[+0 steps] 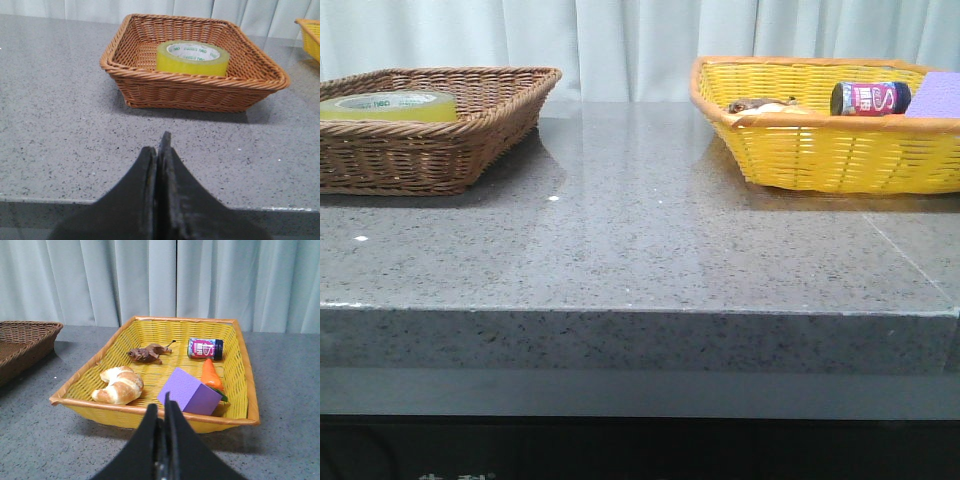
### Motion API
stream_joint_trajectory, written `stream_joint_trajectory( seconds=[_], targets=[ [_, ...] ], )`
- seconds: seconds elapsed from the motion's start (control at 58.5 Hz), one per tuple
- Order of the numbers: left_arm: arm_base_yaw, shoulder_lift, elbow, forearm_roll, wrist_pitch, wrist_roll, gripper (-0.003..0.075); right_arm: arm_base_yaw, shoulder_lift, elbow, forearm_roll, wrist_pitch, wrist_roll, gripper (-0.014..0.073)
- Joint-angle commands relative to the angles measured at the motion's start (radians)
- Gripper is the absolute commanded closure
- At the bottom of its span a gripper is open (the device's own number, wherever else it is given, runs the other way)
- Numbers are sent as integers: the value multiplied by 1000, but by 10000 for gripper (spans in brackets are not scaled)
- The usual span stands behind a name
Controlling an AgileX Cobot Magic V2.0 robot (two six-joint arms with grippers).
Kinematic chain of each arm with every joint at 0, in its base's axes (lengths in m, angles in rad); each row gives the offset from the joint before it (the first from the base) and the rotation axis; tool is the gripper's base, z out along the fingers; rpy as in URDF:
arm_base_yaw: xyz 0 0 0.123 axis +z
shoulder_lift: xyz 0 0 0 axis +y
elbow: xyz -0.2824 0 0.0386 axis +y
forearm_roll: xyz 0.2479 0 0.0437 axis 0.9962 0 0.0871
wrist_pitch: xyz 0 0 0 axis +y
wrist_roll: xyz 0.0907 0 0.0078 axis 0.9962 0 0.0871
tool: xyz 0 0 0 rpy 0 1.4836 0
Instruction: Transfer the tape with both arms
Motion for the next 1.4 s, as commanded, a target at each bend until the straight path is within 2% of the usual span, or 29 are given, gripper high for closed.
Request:
stream_joint_trajectory(
  seconds=[0.0,0.222,0.41,1.385],
  targets=[
    [3,-19,18,0,-146,-5,740,-1,14,-24,4,-87,-3,714],
    [3,-19,138,0,-251,-9,740,-1,14,-24,4,-87,-3,714],
    [3,-19,183,-2,-267,-16,740,-1,14,-24,4,-87,-3,714],
    [3,-17,184,-2,-250,-16,740,-1,14,-24,4,-87,-3,714]
  ],
)
